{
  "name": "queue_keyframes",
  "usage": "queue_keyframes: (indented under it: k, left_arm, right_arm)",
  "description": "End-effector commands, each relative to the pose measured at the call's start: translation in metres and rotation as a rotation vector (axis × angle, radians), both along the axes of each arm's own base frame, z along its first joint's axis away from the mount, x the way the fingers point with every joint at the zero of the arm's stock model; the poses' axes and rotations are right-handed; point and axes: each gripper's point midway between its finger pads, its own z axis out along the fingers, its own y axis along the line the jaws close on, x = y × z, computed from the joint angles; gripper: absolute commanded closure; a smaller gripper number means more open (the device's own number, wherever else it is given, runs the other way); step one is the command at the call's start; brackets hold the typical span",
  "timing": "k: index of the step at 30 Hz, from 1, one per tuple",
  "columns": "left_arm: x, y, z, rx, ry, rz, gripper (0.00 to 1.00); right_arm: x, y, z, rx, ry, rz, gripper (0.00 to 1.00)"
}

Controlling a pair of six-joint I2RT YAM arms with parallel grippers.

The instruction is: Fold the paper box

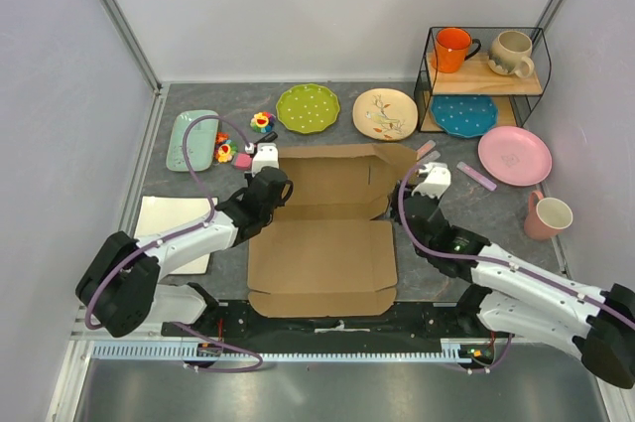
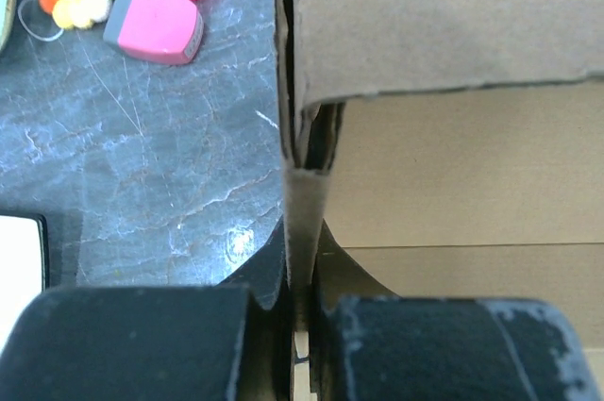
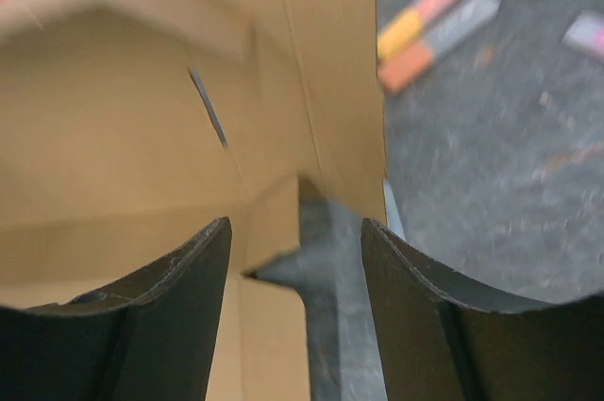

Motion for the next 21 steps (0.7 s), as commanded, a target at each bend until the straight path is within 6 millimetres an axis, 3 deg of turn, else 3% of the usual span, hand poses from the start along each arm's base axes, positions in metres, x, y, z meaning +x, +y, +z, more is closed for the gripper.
queue_keyframes:
  k: [1,16,21]
  left_arm:
    - [-0.006,0.002,-0.012,-0.025,0.054,0.037,0.98]
    - [-0.016,0.008,-0.024,-0.036,0.07,0.049,0.98]
    - [-0.019,0.01,-0.025,-0.04,0.069,0.047,0.98]
  right_arm:
    - [-0.014,0.013,-0.045,0.092,0.11,0.047,0.36]
    - [0.007,0.027,-0.104,0.068,0.222,0.068,0.32]
    - [0.012,0.041,-0.104,0.078,0.212,0.122,0.38]
